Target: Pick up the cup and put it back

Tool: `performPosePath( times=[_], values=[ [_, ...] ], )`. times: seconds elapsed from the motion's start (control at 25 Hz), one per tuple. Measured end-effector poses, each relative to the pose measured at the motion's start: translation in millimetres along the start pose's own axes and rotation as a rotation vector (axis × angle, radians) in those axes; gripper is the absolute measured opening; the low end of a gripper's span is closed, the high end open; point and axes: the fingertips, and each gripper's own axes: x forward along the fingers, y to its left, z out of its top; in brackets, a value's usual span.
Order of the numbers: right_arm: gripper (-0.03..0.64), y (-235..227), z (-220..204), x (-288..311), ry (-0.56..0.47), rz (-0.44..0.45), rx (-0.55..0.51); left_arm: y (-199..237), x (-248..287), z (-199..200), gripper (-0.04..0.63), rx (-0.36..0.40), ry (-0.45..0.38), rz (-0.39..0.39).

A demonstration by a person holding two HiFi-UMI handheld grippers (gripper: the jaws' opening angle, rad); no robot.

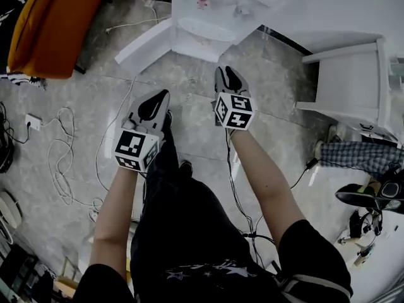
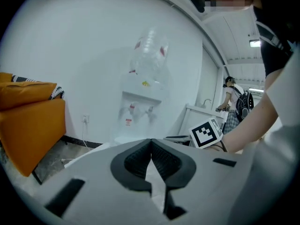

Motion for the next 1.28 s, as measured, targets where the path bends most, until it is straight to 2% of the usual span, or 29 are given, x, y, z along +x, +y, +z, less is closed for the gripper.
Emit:
performPosePath(
  times=[0.16, 0.28, 0.4, 0.6, 0.8, 1.08, 1.28],
  values=[
    [0.083, 3, 66, -68, -0.058, 0.007, -0.023, -40, -38, 53, 0.009, 0.023, -0.009, 0.003],
    [0.057, 1, 96, -110, -0.075, -0.005, -0.008, -58, -56, 90, 0.009, 0.027, -0.023, 0.019],
    [0.032, 5, 119, -137, -0.105, -0.009, -0.023, -69, -72, 119, 0.009, 0.065, -0.046, 0.042],
    [0.006, 32, 125, -178, -0.119, -0.034, -0.051, -82, -105, 123, 0.009, 0.070, -0.043, 0.010],
    [0.006, 88, 130, -214, -0.131, -0.017, -0.140, -71, -147, 123, 0.009, 0.058, -0.033, -0.027],
    [0.006, 156, 150, -264, -0.181, -0.091, -0.086, -54, -220, 141, 0.009, 0.143, -0.043, -0.110],
    [0.006, 198, 174, -288, -0.238, -0.124, -0.113, -31, -268, 155, 0.009, 0.168, -0.071, -0.132]
  ],
)
